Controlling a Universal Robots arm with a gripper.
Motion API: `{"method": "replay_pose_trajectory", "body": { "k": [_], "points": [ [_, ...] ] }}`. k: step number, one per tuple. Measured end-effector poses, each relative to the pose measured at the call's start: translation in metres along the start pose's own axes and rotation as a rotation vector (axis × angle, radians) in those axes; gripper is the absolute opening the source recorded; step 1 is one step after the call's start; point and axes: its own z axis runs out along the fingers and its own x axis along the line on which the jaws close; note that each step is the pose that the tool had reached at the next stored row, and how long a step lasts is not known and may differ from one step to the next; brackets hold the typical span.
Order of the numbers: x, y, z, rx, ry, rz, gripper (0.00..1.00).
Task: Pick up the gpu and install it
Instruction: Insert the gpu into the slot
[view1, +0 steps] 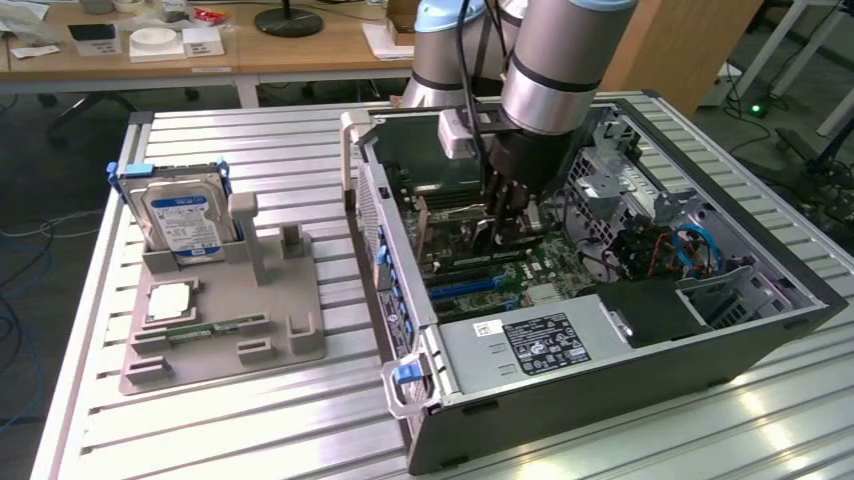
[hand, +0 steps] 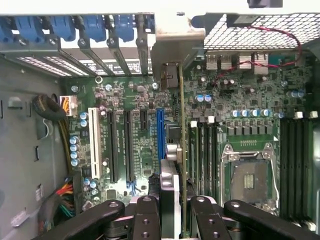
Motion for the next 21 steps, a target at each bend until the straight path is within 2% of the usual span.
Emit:
{"method": "replay_pose_trajectory", "body": {
  "k": [2, 5, 6, 10, 11, 12, 13, 14, 19, 21],
  "points": [
    [0.0000, 0.0000, 0.0006, -0.0024, 0.0132, 0.000, 0.28],
    [0.0002, -0.0002, 0.0025, -0.0015, 0.0357, 0.001, 0.28],
    [0.0002, -0.0002, 0.0031, -0.0013, 0.0380, 0.001, 0.28],
    [0.0002, -0.0002, 0.0032, -0.0013, 0.0379, 0.001, 0.28],
    [0.0002, -0.0001, 0.0036, -0.0014, 0.0344, 0.001, 0.28],
    [0.0002, -0.0001, 0.0040, -0.0020, 0.0246, 0.001, 0.28],
    [0.0002, -0.0002, 0.0043, -0.0027, 0.0123, 0.000, 0.28],
    [0.0002, -0.0003, 0.0046, -0.0031, 0.0047, 0.000, 0.28],
    [0.0002, -0.0003, 0.0050, -0.0031, 0.0035, 0.000, 0.28],
    [0.0003, -0.0007, 0.0061, 0.0003, 0.0033, 0.000, 0.28]
  ]
}}
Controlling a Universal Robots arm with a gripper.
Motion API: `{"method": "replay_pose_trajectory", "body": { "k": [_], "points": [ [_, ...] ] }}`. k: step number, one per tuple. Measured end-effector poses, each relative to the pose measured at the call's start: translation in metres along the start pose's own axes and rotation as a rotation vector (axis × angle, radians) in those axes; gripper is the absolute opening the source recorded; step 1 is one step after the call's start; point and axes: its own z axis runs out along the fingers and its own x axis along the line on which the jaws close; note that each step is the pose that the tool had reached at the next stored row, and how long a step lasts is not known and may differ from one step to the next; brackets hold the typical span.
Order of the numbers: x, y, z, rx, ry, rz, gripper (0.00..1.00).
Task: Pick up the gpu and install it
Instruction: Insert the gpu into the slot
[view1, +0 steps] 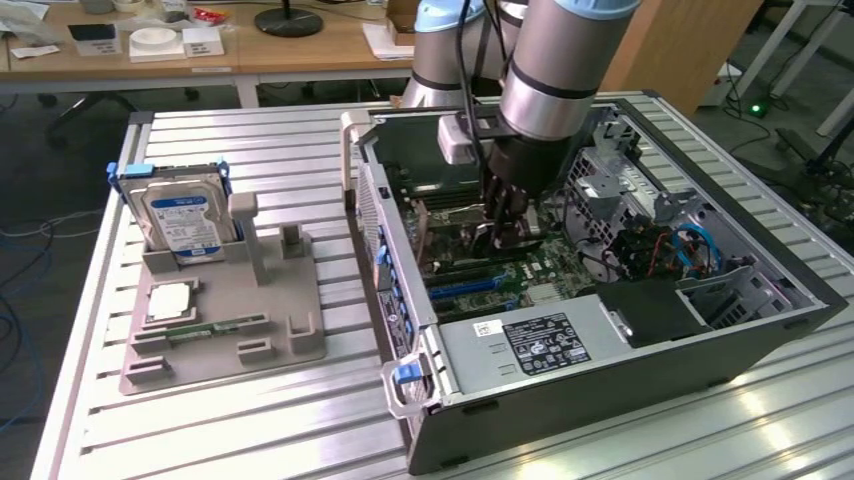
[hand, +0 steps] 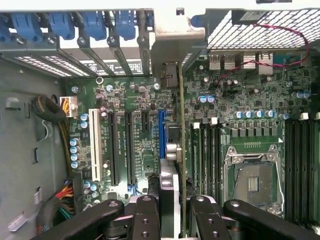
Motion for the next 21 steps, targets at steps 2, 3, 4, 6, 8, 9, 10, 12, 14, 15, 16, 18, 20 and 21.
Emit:
{"method": "replay_pose_trajectory", "body": {
  "k": [2, 3, 4, 6, 8, 9, 10, 12, 14, 15, 16, 18, 20, 21],
  "points": [
    [0.000, 0.0000, 0.0005, 0.0080, 0.0000, 0.000, 0.28],
    [0.000, 0.0000, 0.0007, 0.0131, -0.0004, -0.001, 0.28],
    [0.000, 0.0000, 0.0009, 0.0186, -0.0009, -0.001, 0.28],
    [0.000, -0.0001, 0.0022, 0.0202, -0.0014, -0.003, 0.28],
    [0.001, -0.0001, 0.0051, 0.0199, -0.0008, -0.006, 0.28],
    [0.001, -0.0001, 0.0068, 0.0199, -0.0010, -0.008, 0.28],
    [0.001, -0.0001, 0.0084, 0.0197, -0.0009, -0.010, 0.28],
    [0.001, 0.0001, 0.0106, 0.0196, -0.0010, -0.014, 0.28],
    [0.001, 0.0011, 0.0121, 0.0193, -0.0009, -0.019, 0.28],
    [0.001, 0.0015, 0.0127, 0.0193, -0.0009, -0.020, 0.28],
    [0.001, 0.0019, 0.0127, 0.0192, -0.0007, -0.021, 0.28],
    [0.001, 0.0018, 0.0127, 0.0191, -0.0006, -0.021, 0.28],
    [0.001, 0.0018, 0.0128, 0.0192, -0.0008, -0.021, 0.28],
    [0.001, 0.0018, 0.0128, 0.0192, -0.0008, -0.021, 0.28]
  ]
}}
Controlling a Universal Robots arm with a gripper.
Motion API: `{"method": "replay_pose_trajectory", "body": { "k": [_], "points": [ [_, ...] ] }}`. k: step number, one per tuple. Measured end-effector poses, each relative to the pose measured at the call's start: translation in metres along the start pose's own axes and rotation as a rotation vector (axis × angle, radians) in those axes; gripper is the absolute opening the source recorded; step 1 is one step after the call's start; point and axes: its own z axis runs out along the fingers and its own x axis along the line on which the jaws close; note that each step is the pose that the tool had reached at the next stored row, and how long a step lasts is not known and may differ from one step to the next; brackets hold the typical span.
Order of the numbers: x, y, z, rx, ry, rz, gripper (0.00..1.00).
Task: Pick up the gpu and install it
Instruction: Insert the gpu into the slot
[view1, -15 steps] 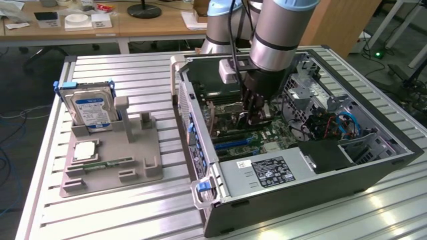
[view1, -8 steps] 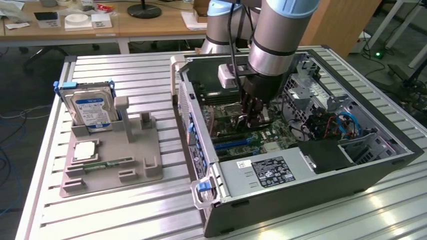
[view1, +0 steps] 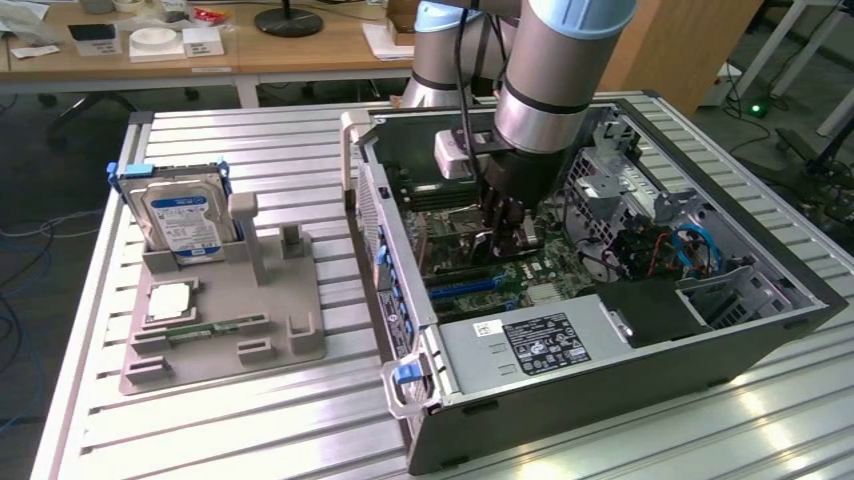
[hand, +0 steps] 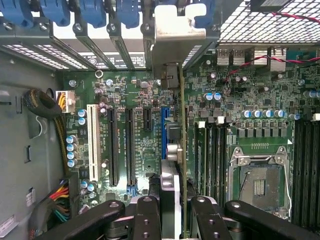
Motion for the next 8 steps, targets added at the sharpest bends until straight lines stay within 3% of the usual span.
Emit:
{"method": "replay_pose_trajectory", "body": {
  "k": [8],
  "points": [
    [0.0003, 0.0001, 0.0003, 0.0002, -0.0005, 0.000, 0.28]
  ]
}}
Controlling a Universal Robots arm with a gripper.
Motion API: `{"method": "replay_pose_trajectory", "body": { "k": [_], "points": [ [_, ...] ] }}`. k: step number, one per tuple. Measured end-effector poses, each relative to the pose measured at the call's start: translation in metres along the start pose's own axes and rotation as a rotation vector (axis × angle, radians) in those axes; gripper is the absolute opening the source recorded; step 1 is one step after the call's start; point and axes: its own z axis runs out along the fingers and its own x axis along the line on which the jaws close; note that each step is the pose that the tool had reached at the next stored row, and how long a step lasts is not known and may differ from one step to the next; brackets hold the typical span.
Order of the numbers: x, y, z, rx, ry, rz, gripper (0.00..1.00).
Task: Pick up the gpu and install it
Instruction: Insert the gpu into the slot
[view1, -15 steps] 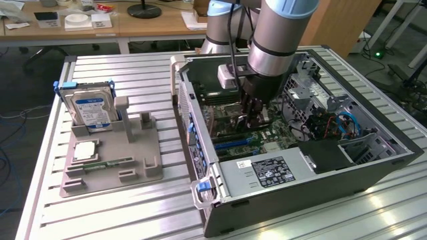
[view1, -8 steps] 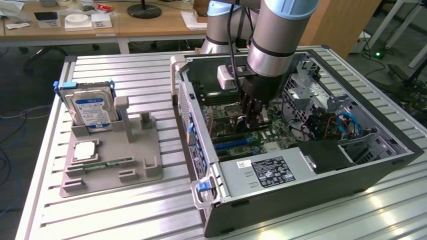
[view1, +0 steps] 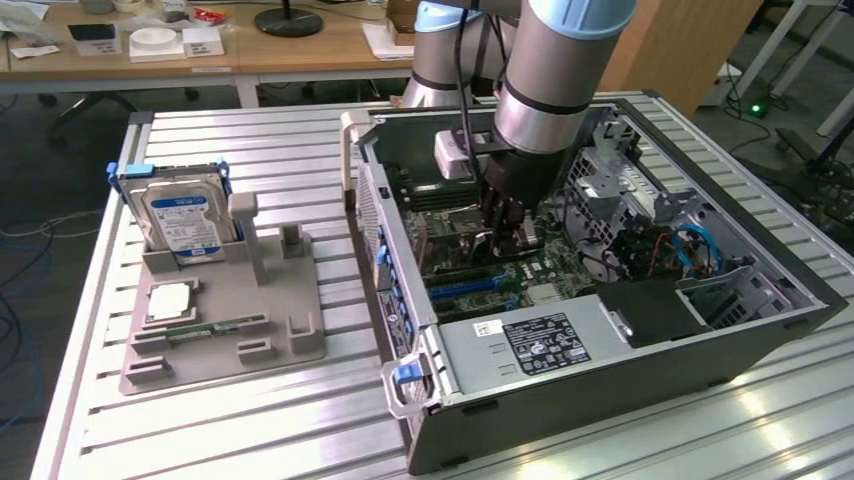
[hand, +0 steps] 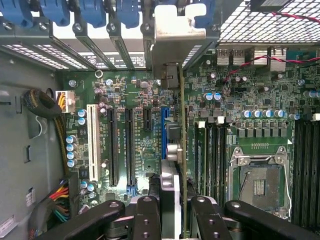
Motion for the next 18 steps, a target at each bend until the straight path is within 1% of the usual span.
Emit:
{"method": "replay_pose_trajectory", "body": {
  "k": [3, 5, 8, 10, 12, 14, 16, 18],
  "points": [
    [0.004, -0.0002, -0.0001, -0.0002, 0.0005, 0.000, 0.28],
    [0.004, 0.0000, 0.0001, -0.0003, 0.0016, 0.000, 0.28],
    [0.004, 0.0022, 0.0017, -0.0001, 0.0015, 0.000, 0.28],
    [0.004, 0.0027, 0.0043, -0.0002, 0.0015, 0.000, 0.28],
    [0.005, 0.0028, 0.0106, -0.0002, 0.0015, 0.000, 0.28],
    [0.005, 0.0036, 0.0123, -0.0001, 0.0016, 0.000, 0.28],
    [0.005, 0.0061, 0.0130, -0.0001, 0.0015, 0.000, 0.28],
    [0.005, 0.0063, 0.0134, -0.0001, 0.0016, 0.000, 0.28]
  ]
}}
